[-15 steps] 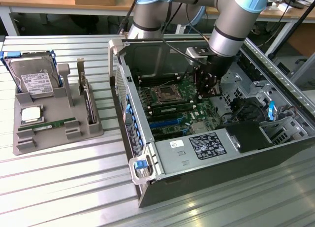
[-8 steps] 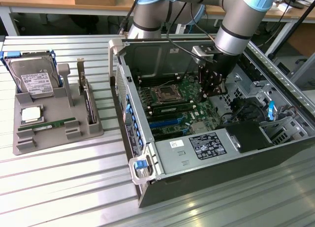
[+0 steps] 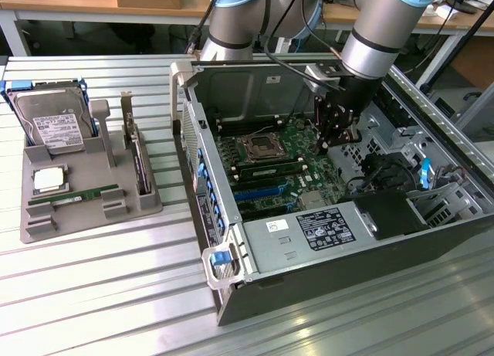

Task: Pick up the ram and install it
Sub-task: 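Insert the ram into the slot, then press down the ram until it locks into place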

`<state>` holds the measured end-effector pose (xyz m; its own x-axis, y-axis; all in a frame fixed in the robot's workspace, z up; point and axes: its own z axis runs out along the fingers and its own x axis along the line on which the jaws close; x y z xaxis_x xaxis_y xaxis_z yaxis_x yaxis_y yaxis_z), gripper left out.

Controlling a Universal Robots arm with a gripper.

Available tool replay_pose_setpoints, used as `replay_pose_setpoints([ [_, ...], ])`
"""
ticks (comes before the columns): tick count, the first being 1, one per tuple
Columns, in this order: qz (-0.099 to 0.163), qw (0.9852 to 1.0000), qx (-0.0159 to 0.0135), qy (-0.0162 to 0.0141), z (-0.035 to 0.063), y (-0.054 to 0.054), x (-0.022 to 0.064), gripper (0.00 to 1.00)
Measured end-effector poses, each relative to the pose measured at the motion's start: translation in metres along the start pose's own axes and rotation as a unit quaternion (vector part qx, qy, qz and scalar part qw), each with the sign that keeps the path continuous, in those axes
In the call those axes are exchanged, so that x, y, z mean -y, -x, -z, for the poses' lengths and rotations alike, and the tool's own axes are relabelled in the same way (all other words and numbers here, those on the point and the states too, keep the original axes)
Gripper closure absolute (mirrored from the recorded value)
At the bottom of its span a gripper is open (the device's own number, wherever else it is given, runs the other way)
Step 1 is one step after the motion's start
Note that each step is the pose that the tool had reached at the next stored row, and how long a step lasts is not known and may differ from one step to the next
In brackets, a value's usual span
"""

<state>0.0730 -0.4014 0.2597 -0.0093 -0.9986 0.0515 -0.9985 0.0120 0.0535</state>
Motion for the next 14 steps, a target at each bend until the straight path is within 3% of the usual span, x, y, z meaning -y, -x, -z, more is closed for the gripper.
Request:
replay_pose_setpoints([
  [10,0.000,1.0000,0.0000,0.0000,-0.0004,0.0002,0.0000,0.89],
  [14,0.000,1.0000,0.0000,0.0000,-0.0050,0.0005,0.0003,0.89],
])
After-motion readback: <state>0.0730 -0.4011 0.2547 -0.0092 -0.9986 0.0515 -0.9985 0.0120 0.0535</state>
